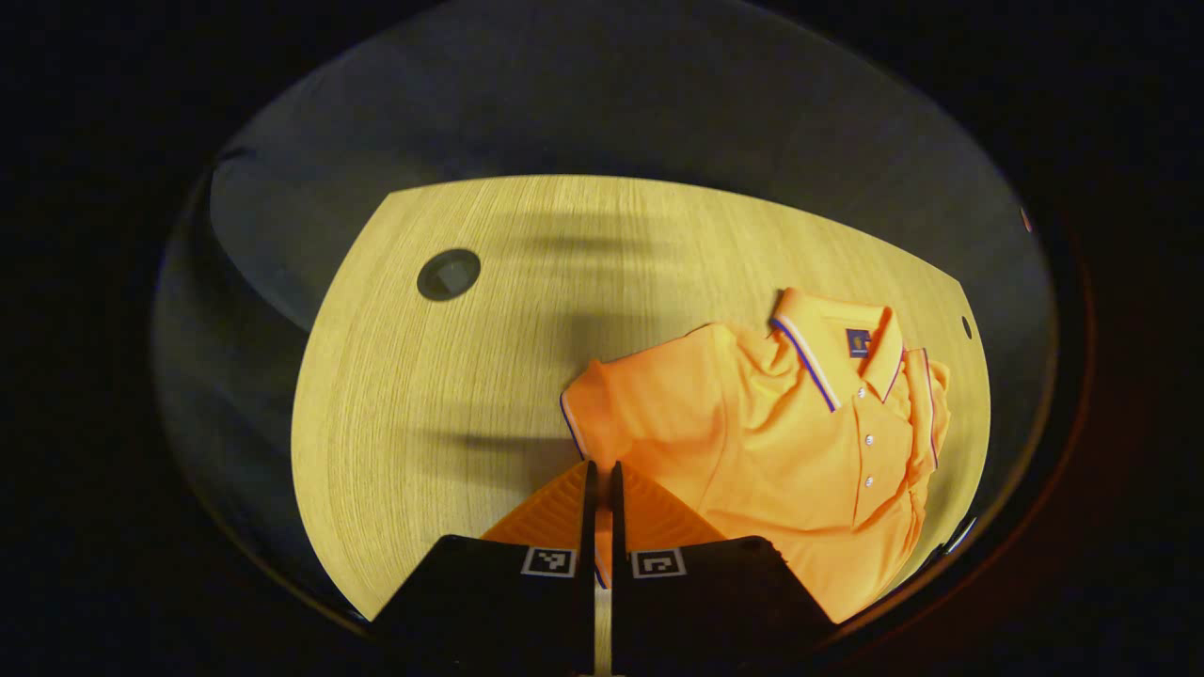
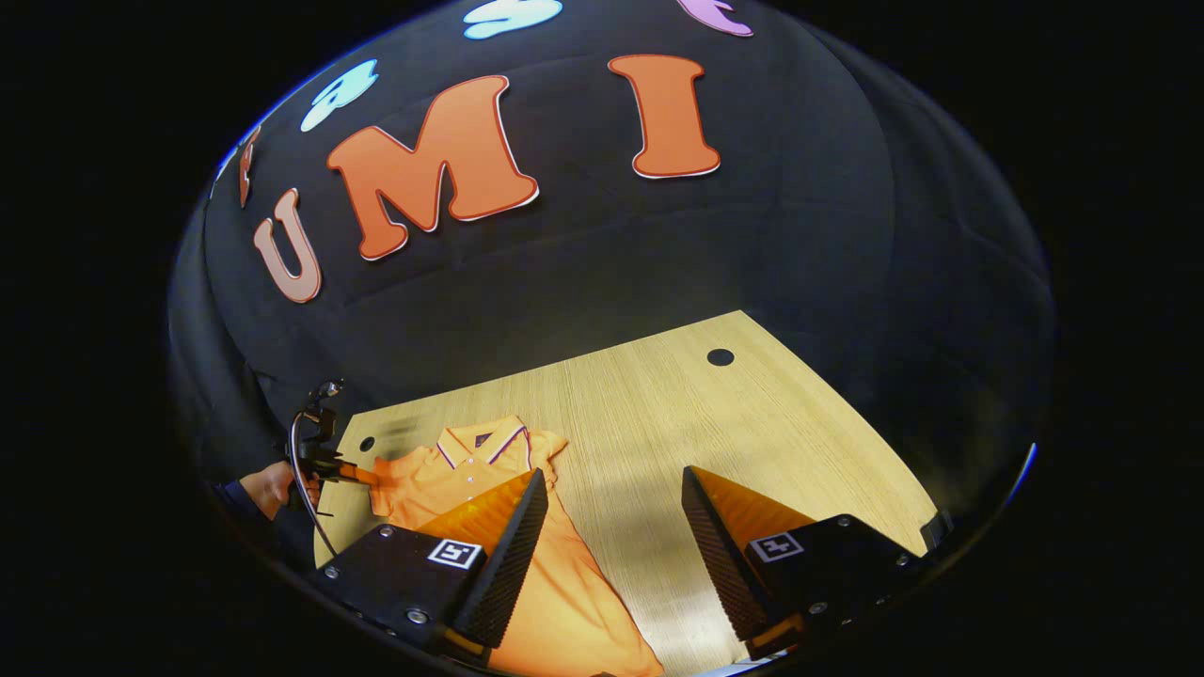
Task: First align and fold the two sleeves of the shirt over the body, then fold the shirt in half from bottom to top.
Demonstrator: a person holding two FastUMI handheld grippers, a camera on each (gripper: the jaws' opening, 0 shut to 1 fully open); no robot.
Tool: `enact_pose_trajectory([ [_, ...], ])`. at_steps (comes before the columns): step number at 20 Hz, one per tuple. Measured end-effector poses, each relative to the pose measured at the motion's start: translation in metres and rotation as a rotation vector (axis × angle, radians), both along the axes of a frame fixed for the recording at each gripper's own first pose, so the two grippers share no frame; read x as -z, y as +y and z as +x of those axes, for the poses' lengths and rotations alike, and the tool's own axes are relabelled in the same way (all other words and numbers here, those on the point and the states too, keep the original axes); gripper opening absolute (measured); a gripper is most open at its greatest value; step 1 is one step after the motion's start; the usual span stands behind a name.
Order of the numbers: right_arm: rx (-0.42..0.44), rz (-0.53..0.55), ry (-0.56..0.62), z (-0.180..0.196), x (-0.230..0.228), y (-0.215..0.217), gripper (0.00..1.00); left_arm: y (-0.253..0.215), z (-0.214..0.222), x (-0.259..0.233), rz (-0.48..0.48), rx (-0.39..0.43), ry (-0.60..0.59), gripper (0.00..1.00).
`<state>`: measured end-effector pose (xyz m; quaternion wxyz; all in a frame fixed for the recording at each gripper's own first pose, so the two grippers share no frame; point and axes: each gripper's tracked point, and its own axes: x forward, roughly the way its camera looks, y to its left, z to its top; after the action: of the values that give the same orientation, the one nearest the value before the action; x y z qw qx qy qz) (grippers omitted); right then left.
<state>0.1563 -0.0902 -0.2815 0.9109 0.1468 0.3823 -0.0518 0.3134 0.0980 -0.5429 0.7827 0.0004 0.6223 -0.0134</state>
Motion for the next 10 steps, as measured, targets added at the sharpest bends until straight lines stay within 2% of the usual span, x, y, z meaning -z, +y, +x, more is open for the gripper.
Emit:
enact_pose_trajectory([
  [2,0.001,0.004,-0.004,0.001,-0.001,-0.001,0.88,-0.019,0.004,-0.009,-0.002,0.048,-0.022,0.07],
  [5,-0.009,0.012,-0.007,0.002,0.0,0.004,0.88,-0.039,0.011,-0.022,0.045,0.148,-0.066,0.07],
  [7,-0.013,0.011,-0.004,0.001,0.002,0.004,0.88,-0.074,0.007,-0.03,-0.014,0.194,-0.061,0.07],
  [10,-0.014,0.024,0.0,0.0,0.004,0.008,0.88,-0.116,0.008,-0.029,-0.052,0.251,-0.087,0.09],
])
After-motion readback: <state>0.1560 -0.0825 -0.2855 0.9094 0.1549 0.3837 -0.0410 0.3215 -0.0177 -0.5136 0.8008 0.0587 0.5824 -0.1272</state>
